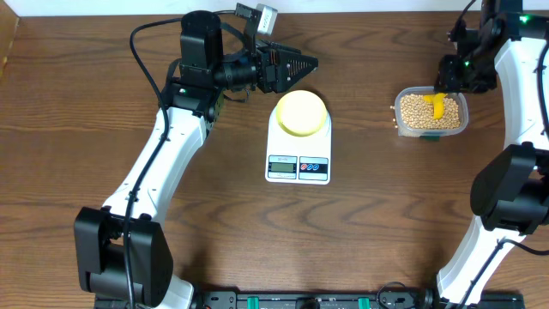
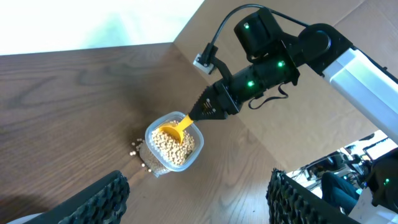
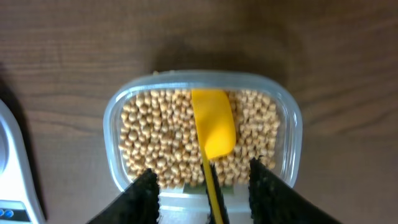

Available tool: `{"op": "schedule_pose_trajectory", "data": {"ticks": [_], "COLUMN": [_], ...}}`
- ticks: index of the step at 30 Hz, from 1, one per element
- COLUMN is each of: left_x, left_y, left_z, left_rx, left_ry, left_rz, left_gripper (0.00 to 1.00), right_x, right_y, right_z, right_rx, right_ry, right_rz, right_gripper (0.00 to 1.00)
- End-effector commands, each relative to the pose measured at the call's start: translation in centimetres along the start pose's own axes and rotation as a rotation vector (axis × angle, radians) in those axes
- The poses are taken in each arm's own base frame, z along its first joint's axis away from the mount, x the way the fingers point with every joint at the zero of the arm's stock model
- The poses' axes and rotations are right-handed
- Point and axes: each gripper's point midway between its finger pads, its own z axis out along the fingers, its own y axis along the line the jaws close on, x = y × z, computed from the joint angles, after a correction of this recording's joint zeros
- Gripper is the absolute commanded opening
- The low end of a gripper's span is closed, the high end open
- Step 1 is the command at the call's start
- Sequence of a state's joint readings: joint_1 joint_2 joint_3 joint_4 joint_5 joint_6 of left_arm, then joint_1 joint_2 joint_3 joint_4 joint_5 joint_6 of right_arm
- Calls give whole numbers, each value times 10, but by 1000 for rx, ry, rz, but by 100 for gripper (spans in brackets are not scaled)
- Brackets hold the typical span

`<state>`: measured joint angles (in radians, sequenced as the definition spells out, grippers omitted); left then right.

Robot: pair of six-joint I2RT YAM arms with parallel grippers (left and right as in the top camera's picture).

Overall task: Scoop item into bowl and weigh 50g on scale
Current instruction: 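Lower the scoop into the soybeans with the right gripper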

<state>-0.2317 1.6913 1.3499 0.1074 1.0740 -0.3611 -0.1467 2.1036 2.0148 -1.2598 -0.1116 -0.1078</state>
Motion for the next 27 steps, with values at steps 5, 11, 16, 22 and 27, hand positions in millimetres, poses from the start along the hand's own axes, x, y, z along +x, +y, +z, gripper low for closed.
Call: {"op": "schedule_pose_trajectory", "data": {"ticks": [5, 11, 16, 22, 27], "left_x": [-2, 2, 4, 6, 10], "left_y": [-5, -3, 2, 3, 5], "left_z": [-3, -3, -3, -3, -3], "left_rx": [7, 1, -23, -31, -37], "left_ry": [-3, 11, 14, 17, 32], "left_rz": [29, 40, 21, 14, 1], "left_gripper": [73, 73, 73, 73, 73], "right_x": [0, 7, 10, 25, 34], "right_y": [1, 2, 2, 5, 5], "right_z": [5, 6, 8, 15, 33], "right_rx": [-1, -4, -6, -12, -15], "right_ry": [9, 38, 48, 106, 132], "right_rz": [5, 6, 7, 9, 10], "right_gripper": [14, 1, 1, 1, 1]}}
